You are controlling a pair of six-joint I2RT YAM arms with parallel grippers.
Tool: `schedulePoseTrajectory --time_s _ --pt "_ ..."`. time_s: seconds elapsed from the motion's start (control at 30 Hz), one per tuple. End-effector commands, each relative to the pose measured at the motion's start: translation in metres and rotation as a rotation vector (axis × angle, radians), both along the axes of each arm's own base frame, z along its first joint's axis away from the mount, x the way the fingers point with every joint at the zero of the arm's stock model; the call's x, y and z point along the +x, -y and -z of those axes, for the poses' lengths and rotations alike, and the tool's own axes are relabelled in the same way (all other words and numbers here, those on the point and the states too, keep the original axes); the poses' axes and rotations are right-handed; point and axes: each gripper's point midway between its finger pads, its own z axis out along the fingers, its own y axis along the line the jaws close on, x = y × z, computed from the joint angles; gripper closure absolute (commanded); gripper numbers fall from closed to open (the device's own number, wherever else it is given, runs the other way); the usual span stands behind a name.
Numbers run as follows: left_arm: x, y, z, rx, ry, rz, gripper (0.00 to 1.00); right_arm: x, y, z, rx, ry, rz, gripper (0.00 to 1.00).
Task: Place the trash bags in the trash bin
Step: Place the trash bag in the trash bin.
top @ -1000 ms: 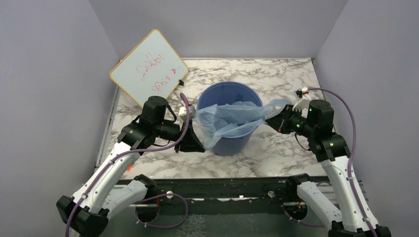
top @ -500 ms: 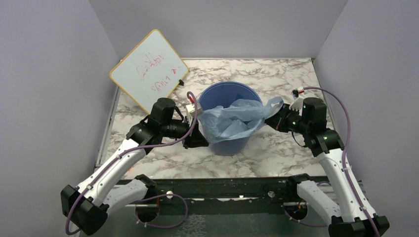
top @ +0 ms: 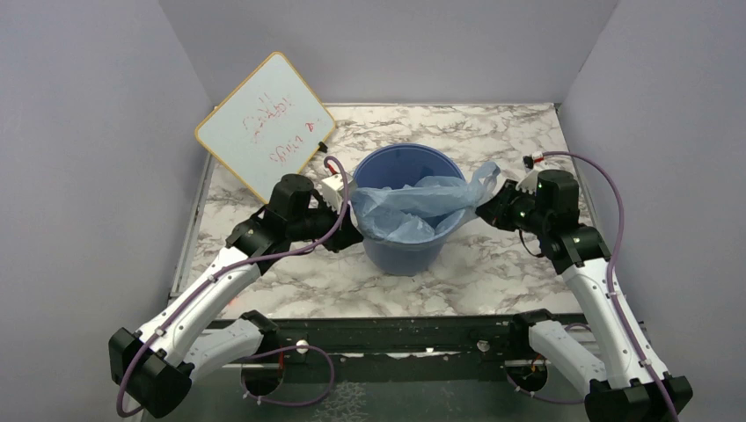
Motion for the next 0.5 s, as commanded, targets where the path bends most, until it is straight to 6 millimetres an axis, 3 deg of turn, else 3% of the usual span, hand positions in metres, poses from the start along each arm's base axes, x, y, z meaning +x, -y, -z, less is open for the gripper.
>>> schedulePoseTrajectory --time_s 0.0,0.13,0.3,0.47 --pt "0.009 -0.008 -0.020 -0.002 0.062 -0.067 0.75 0.008 0.011 -0.021 -0.039 0.070 0.047 0.80" --pt "0.013 -0.016 -0.037 -0.013 0.115 -0.124 0.55 0.003 0.021 -0.029 -0.072 0.107 0.082 0.71" --pt "0.019 -0.032 -0.060 -0.034 0.191 -0.227 0.41 -0.006 0.040 -0.040 -0.121 0.168 0.156 0.67" --pt "0.026 -0.047 -0.068 -0.032 0.242 -0.327 0.27 -0.013 0.052 -0.054 -0.162 0.252 0.192 0.62"
